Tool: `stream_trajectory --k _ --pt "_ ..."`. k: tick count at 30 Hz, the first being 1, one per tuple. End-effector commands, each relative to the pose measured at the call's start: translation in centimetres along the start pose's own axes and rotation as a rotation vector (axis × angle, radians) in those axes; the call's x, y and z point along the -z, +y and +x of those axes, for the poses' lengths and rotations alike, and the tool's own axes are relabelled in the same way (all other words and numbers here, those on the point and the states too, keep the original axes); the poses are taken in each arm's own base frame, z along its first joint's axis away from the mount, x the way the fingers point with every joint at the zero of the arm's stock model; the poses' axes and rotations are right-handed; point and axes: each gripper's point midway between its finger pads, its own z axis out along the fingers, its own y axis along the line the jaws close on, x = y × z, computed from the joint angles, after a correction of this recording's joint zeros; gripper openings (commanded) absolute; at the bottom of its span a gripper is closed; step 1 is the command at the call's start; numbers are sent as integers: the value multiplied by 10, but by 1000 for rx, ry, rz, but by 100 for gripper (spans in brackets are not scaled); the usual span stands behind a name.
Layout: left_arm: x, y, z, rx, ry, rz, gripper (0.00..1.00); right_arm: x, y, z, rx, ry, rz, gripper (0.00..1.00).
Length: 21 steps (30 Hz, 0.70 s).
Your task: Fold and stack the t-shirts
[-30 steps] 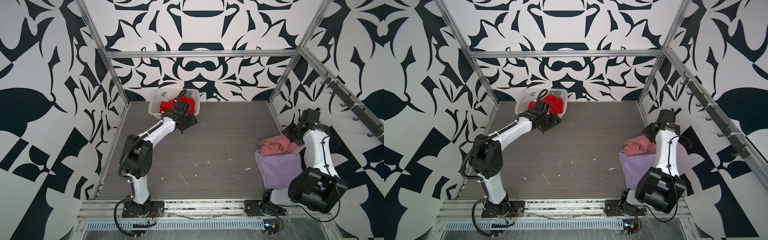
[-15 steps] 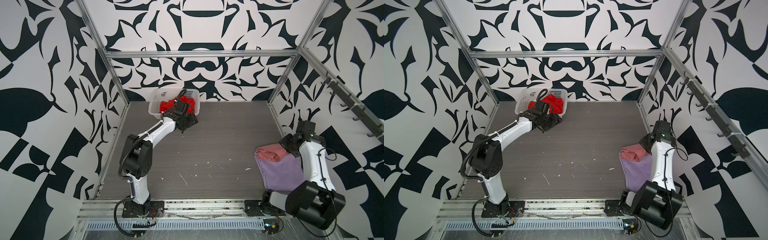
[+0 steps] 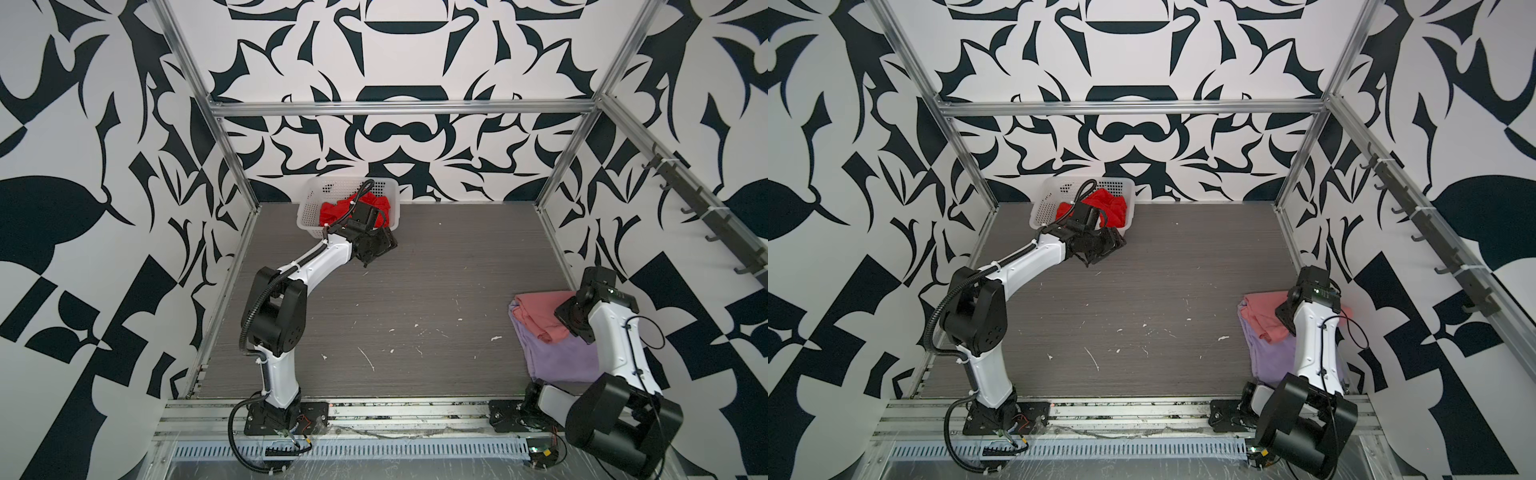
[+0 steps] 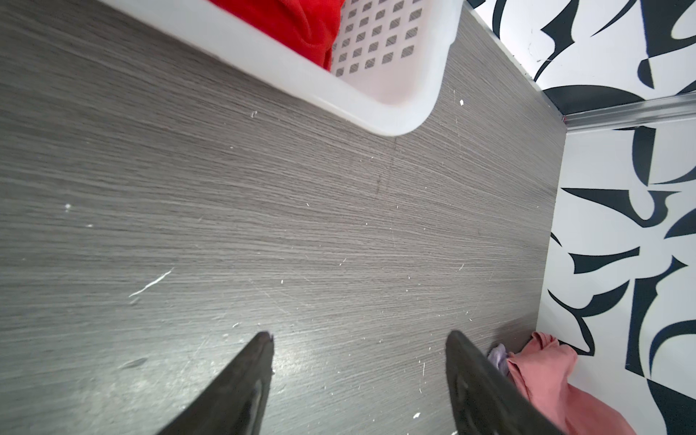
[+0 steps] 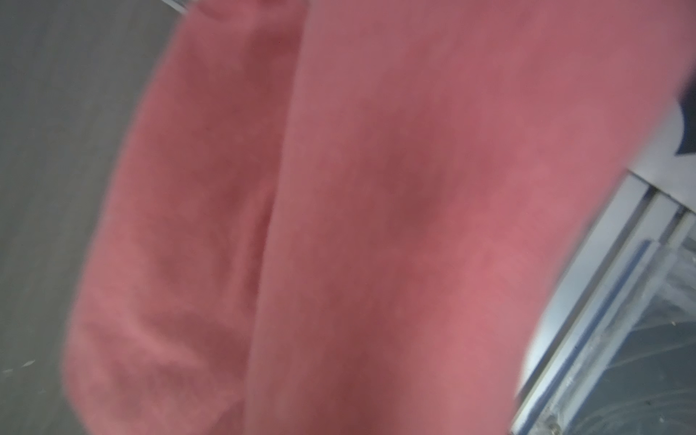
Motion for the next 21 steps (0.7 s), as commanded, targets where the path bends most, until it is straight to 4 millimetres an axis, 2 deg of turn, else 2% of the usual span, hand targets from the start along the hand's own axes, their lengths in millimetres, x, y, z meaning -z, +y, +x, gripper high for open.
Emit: stream_trajectory --k 1,5,10,14,15,16,17,19,21 --pt "1 -2 -4 -9 0 2 75 3 -20 -1 -44 -31 70 0" --pt "-2 -3 -2 -9 13 7 75 -2 -32 6 -73 -14 81 0" --pt "-2 -6 -4 -14 13 17 75 -7 -33 11 -95 43 84 0" --pt "-2 -5 -7 -13 5 12 75 0 -34 11 -136 45 82 0" --pt "-3 -4 -7 -11 6 12 75 3 -34 10 -155 33 75 3" --pt "-3 -3 -7 -8 8 12 75 6 -30 10 -172 32 42 14" --pt "-4 -2 -8 -6 7 12 75 9 -27 9 -186 24 23 14" --pt "-5 -2 -9 -1 9 14 75 17 -28 5 -217 -6 8 13" --pt "-6 -2 -11 1 12 16 75 24 -26 2 -229 -30 -11 4"
